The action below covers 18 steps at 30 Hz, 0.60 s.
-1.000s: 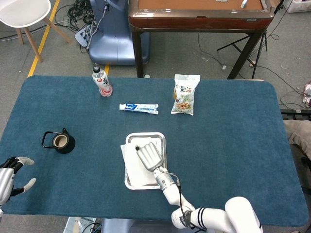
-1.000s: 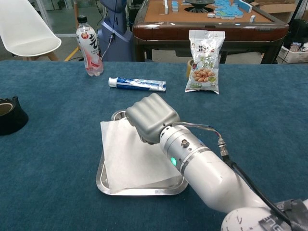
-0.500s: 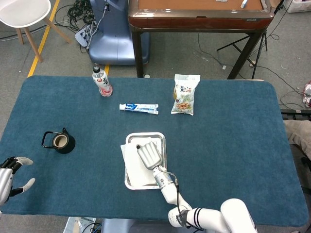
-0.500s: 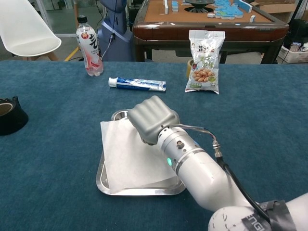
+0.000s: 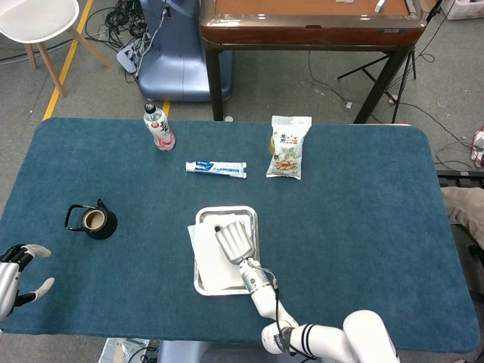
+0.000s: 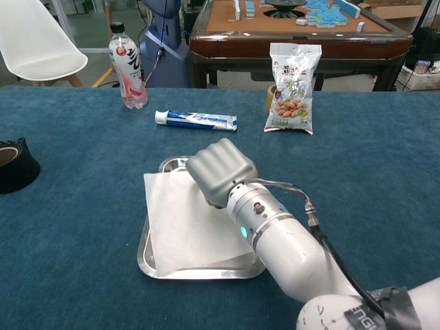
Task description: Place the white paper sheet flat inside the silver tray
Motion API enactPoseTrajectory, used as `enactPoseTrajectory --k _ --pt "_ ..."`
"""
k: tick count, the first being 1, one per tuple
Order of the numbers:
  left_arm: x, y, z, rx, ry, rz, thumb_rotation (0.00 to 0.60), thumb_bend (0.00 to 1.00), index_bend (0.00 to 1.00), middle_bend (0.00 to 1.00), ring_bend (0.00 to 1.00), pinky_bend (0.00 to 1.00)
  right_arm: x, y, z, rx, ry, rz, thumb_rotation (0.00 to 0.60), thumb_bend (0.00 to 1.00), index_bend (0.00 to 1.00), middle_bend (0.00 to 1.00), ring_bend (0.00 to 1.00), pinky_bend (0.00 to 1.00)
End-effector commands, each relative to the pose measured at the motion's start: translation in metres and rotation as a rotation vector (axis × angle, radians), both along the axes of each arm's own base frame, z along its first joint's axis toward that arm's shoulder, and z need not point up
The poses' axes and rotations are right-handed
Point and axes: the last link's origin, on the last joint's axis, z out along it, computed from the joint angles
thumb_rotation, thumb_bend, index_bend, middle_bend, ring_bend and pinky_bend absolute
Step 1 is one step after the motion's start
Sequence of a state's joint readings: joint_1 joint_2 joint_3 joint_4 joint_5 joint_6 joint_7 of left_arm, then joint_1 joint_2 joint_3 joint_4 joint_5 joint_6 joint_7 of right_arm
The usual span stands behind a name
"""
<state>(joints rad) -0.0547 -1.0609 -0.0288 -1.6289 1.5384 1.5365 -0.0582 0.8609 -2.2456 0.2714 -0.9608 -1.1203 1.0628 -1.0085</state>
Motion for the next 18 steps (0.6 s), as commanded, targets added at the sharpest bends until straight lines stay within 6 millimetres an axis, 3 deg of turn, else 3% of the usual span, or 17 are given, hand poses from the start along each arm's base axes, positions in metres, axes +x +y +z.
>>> enactPoseTrajectory --k 1,18 --pt "0.0001 0.0001 0.0000 0.001 0.000 0.000 0.600 0.20 0.40 0.36 0.26 0.44 -0.0006 -0.0003 0.0001 -0.001 0.002 -0.001 0.600 0.97 0.38 1.00 1.00 1.00" --pt "0.0001 0.0002 -0.0006 -0.001 -0.001 0.001 0.600 0.20 0.40 0.36 0.26 0.44 -0.0076 -0.0032 0.0033 -0.023 0.019 -0.028 0.600 0.97 0.38 1.00 1.00 1.00"
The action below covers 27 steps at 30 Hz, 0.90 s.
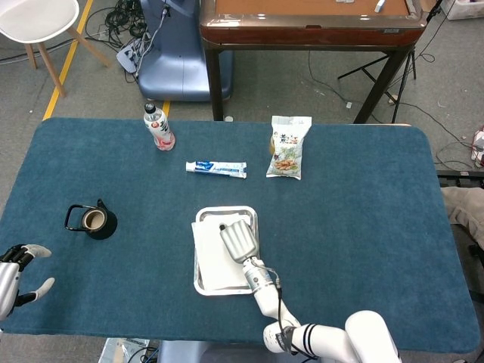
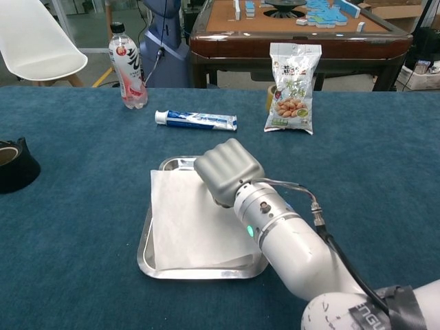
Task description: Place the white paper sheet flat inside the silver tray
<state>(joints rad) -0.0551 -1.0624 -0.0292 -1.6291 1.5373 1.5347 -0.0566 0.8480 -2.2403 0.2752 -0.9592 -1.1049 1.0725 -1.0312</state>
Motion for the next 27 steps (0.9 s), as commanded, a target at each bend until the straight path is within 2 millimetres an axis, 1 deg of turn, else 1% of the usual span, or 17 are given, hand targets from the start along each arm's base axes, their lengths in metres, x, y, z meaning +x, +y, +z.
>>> enactPoseTrajectory --k 1,27 --pt "0.000 0.000 0.000 0.000 0.000 -0.001 0.600 0.20 0.40 0.36 0.26 0.44 0.000 0.000 0.001 -0.006 0.001 -0.005 0.600 0.97 0.38 1.00 1.00 1.00" --pt "0.000 0.000 -0.002 -0.005 0.003 0.000 0.600 0.20 0.40 0.36 0.26 0.44 -0.012 -0.004 0.008 -0.034 0.035 -0.054 0.600 0.97 0.38 1.00 1.00 1.00"
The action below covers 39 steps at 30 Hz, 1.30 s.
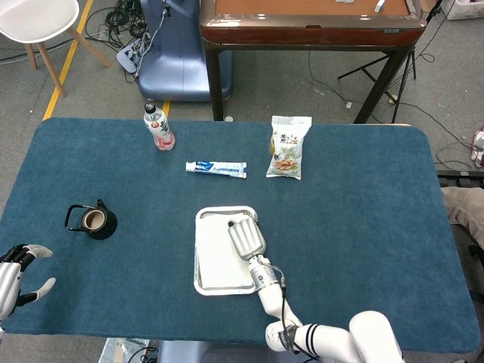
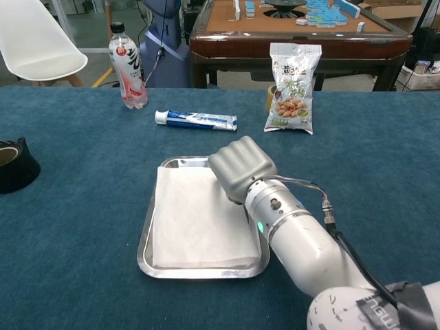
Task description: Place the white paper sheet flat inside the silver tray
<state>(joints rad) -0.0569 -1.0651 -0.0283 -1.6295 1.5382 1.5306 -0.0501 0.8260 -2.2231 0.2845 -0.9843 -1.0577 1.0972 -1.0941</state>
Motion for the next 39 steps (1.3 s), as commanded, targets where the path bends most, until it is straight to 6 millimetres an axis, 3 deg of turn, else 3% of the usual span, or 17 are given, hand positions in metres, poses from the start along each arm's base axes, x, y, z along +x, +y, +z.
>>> enactPoseTrajectory --k 1,39 --pt "-0.0001 0.0001 -0.0001 0.000 0.000 0.000 0.600 0.20 0.40 0.36 0.26 0.44 -0.0007 -0.0003 0.0007 -0.002 0.002 -0.003 0.600 0.97 0.38 1.00 1.00 1.00" --pt "0.0000 0.0009 -0.0025 -0.005 0.005 0.001 0.600 0.20 0.40 0.36 0.26 0.44 -0.0078 0.0047 0.0053 0.015 0.012 -0.050 0.600 0.97 0.38 1.00 1.00 1.00"
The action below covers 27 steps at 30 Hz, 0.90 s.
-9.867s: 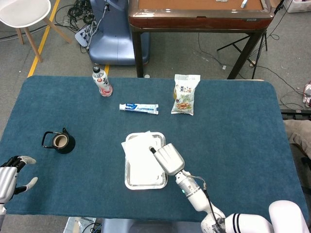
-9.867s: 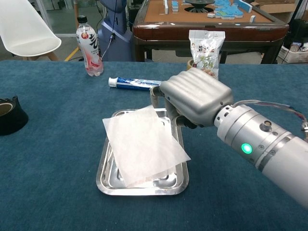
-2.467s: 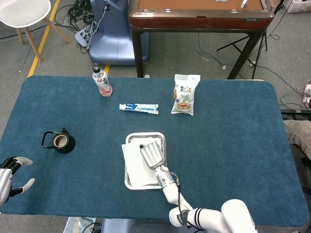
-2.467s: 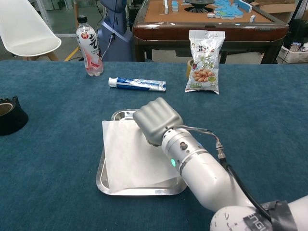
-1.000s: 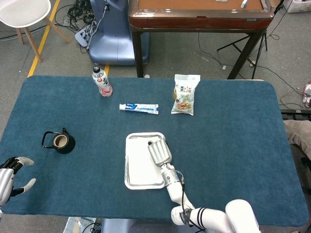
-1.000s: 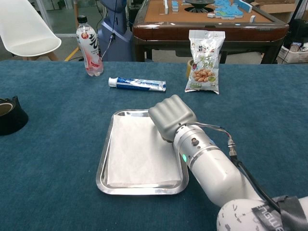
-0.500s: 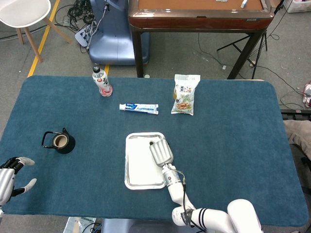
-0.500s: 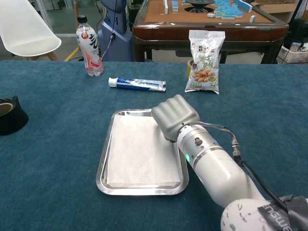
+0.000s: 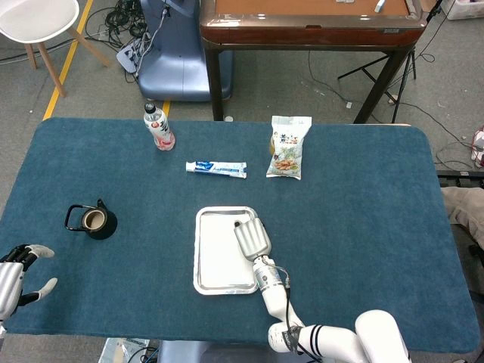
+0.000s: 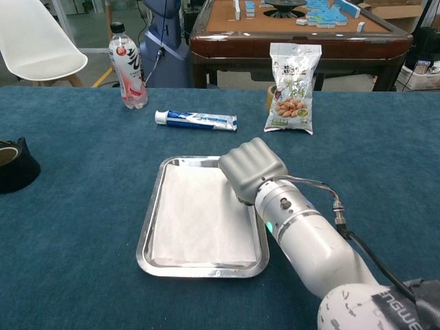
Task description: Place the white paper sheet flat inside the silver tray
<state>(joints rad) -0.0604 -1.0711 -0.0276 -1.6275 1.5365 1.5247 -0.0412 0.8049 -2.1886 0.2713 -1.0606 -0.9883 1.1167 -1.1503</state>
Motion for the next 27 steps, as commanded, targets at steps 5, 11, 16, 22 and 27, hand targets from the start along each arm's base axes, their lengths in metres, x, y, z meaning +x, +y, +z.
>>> enactPoseTrajectory --k 5,11,16,22,27 --pt "0.000 0.000 0.000 0.002 -0.002 0.000 0.600 0.20 0.40 0.36 0.26 0.44 0.002 0.003 -0.001 0.009 -0.009 0.000 0.600 0.97 0.38 1.00 1.00 1.00" --pt "0.000 0.000 0.000 -0.001 -0.001 -0.002 0.600 0.20 0.40 0.36 0.26 0.44 0.004 0.004 0.000 0.011 -0.018 0.002 0.600 0.97 0.38 1.00 1.00 1.00" --pt "0.000 0.000 -0.001 -0.003 0.000 0.000 0.600 0.20 0.40 0.36 0.26 0.44 0.007 0.004 0.004 0.004 -0.036 0.010 0.600 0.97 0.38 1.00 1.00 1.00" --pt "0.000 0.000 -0.002 -0.009 0.003 0.000 0.600 0.20 0.40 0.36 0.26 0.44 0.011 0.003 0.015 -0.017 -0.062 0.025 0.600 0.97 0.38 1.00 1.00 1.00" --pt "0.000 0.001 -0.004 -0.014 0.007 0.001 0.600 0.20 0.40 0.36 0.26 0.44 0.013 0.002 0.027 -0.038 -0.079 0.037 0.600 0.97 0.38 1.00 1.00 1.00"
